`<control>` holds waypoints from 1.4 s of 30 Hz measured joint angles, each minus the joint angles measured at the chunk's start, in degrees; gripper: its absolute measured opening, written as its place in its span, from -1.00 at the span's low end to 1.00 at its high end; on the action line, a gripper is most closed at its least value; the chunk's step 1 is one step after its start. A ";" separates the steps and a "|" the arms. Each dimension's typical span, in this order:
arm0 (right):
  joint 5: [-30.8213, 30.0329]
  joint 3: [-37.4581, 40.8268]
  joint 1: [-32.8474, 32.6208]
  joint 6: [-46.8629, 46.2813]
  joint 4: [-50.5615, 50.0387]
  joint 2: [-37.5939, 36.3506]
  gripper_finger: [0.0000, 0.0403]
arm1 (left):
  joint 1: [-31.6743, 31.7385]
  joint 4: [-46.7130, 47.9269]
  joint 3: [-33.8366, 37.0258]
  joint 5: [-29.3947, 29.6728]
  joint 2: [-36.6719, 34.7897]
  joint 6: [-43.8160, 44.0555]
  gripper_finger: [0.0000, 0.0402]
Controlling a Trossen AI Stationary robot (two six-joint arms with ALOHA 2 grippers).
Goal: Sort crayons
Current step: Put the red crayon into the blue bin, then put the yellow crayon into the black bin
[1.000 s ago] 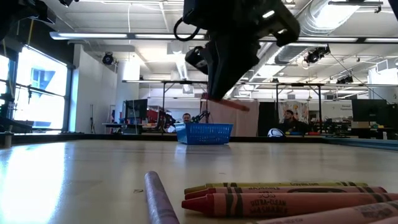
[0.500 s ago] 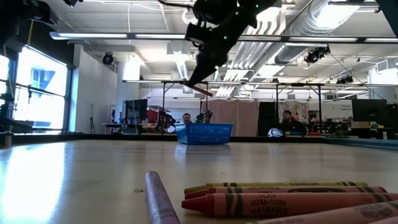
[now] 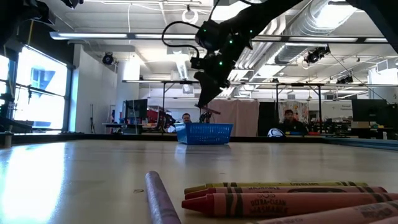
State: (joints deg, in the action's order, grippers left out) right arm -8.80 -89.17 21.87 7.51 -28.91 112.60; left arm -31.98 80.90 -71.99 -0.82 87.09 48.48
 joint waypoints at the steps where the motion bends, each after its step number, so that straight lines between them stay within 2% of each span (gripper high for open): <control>1: 0.13 0.02 0.00 0.00 0.21 0.48 -0.94 | 0.17 0.03 0.00 0.00 0.00 0.14 -0.67; 5: -0.03 0.09 -0.11 0.27 0.64 1.28 -0.94 | 0.88 0.12 0.00 0.00 0.00 0.40 -0.67; 8: -2.98 0.07 -0.11 0.02 0.90 1.48 -0.90 | 1.26 0.35 0.00 0.00 0.00 0.25 -0.67; 11: -4.73 0.07 0.00 0.18 0.94 1.50 -0.80 | 1.29 0.69 0.00 0.01 0.00 -0.02 -0.67; 20: -3.22 0.07 -1.63 -1.37 -3.08 -0.06 -0.51 | 1.29 2.12 0.00 0.06 0.00 0.36 -0.67; 23: 5.23 0.02 -2.87 -8.38 -9.03 -2.55 -0.49 | 1.70 2.91 0.00 0.08 0.00 0.36 -0.67; 28: 28.37 -0.02 -5.75 -26.38 -19.83 -5.85 -0.53 | 2.77 3.20 0.00 0.28 -0.35 -1.14 -0.67; 30: 35.56 -0.02 -8.67 -29.83 -22.03 -6.32 -0.56 | 3.25 3.12 0.00 0.43 -0.35 -2.36 -0.67; 33: 39.56 -0.02 -16.06 -29.10 -23.47 -6.30 -0.60 | 3.56 3.08 0.00 1.41 -0.35 -3.65 -0.67; 36: 39.72 -0.02 -25.30 -23.99 -22.83 -6.09 -0.63 | 3.54 3.36 0.00 1.75 -0.35 -3.76 -0.67; 40: 38.68 -0.02 -36.77 -12.30 -22.51 -5.95 -0.67 | 3.54 3.56 0.00 2.05 -0.35 -6.25 -0.67; 42: 34.99 -0.02 -41.87 -7.90 -20.63 -5.94 -0.69 | 3.54 3.55 0.00 2.74 -0.35 -7.93 -0.67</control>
State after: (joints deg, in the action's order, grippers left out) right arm 26.19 -89.19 -20.00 -0.39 -49.53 106.66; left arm -28.45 84.44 -71.99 1.92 86.74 40.55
